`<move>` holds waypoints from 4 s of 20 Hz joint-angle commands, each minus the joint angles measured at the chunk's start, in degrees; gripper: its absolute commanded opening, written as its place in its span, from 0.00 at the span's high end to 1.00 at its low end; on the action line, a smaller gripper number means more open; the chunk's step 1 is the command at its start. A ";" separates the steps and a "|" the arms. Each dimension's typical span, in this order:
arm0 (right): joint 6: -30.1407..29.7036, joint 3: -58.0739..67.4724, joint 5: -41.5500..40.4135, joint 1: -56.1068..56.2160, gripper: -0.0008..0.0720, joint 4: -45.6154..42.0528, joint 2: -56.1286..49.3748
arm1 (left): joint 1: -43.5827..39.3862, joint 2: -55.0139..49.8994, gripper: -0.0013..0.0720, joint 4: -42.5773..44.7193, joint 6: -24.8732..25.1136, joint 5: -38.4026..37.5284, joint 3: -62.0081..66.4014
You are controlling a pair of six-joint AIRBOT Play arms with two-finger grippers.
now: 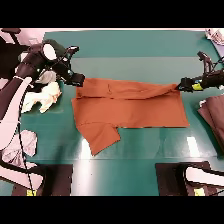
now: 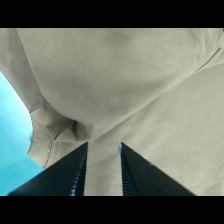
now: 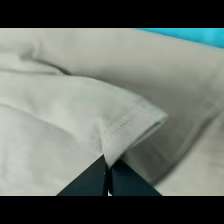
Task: Fold the shirts.
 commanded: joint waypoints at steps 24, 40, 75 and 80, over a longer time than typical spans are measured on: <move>-24.02 3.19 -17.38 1.36 0.96 -0.02 -6.71 | -0.04 0.00 0.63 -0.24 -0.94 -1.51 -0.09; -15.56 -12.11 -15.15 -4.55 0.42 -2.21 -1.55 | -0.04 0.02 0.63 -0.22 -0.94 -5.60 -0.09; 3.50 -25.07 3.50 -19.37 0.21 11.96 17.27 | -6.93 39.41 0.02 -34.95 1.53 20.31 -69.48; 3.67 -25.07 4.61 -19.37 0.21 11.96 17.27 | -11.87 32.20 0.02 -34.82 -0.33 24.02 -69.46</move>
